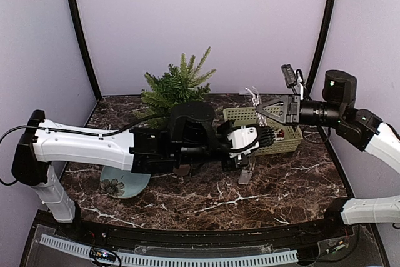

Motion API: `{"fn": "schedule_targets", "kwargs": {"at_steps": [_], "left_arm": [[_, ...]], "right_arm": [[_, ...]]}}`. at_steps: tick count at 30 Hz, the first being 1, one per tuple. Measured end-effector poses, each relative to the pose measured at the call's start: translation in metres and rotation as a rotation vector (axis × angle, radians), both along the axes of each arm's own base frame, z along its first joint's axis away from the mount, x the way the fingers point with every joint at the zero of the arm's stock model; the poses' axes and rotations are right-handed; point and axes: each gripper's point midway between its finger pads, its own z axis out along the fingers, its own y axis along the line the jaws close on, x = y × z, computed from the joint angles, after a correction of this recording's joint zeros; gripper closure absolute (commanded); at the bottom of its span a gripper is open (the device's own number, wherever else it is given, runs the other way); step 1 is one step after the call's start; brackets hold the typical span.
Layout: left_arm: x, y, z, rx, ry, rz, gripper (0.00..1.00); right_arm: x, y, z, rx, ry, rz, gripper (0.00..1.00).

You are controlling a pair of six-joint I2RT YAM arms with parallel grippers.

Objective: Decorate the small christmas tree

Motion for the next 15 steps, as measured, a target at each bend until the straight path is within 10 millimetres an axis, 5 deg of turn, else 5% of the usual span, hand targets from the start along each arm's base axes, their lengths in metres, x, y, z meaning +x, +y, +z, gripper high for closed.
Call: {"fn": "schedule_targets", "kwargs": {"at_steps": [4, 10, 15], "left_arm": [[-0.009, 0.008, 0.018, -0.038, 0.008, -0.023, 1.00], [-0.023, 0.036, 0.077, -0.166, 0.016, -0.047, 1.00], [-0.027, 0.053, 0.104, -0.233, 0.024, -0.041, 1.00]], "right_arm": [[0.003, 0.000, -0.013, -0.020, 0.019, -0.014, 1.00], [0.014, -0.003, -0.048, -0.086, 0.063, -0.063, 1.00], [0.021, -0.008, -0.066, -0.132, 0.072, -0.112, 1.00]]}}
